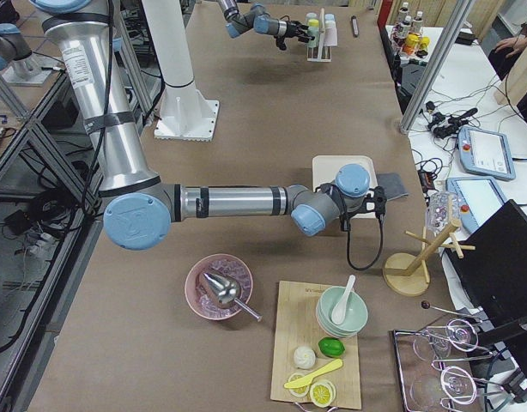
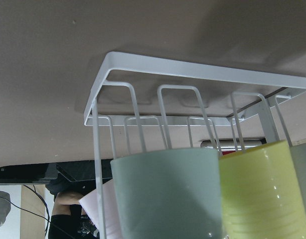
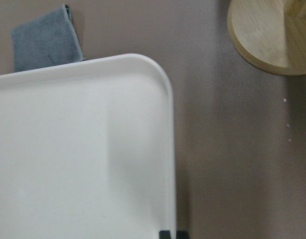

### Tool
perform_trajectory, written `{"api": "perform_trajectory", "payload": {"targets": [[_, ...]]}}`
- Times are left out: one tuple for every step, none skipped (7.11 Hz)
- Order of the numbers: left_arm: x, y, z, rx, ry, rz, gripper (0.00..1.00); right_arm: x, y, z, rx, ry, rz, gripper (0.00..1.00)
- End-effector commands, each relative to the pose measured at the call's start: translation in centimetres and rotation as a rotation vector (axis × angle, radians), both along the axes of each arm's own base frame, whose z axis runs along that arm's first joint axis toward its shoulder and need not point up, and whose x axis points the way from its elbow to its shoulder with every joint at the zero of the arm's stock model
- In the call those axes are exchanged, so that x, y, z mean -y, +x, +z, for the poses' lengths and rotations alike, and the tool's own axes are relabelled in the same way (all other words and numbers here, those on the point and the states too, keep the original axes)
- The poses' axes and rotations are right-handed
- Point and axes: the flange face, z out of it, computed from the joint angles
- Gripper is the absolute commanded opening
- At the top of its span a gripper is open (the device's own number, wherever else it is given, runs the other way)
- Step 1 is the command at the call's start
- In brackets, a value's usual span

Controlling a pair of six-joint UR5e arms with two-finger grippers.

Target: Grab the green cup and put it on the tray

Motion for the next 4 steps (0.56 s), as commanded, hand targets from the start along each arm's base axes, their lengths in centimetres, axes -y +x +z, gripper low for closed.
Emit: {"api": "perform_trajectory", "payload": {"targets": [[0.9, 0.3, 0.4, 0.006, -0.004, -0.013, 0.98, 0.1, -2.9, -7.3, 0.072, -0.009, 0.017, 0.0], [1.2, 0.7, 0.8, 0.011, -0.007, -0.014, 0.98, -0.1, -6.3, -9.8, 0.081, 0.02, -0.023, 0.0], [1.5, 0.6, 1.1, 0.016, -0.01, -0.02, 0.98, 0.2, -10.3, -13.0, 0.093, 0.057, -0.065, 0.0], [2.0, 1.1, 1.1, 0.017, -0.009, -0.024, 0.98, -0.7, -14.9, -15.9, 0.082, 0.081, -0.061, 0.0]]}}
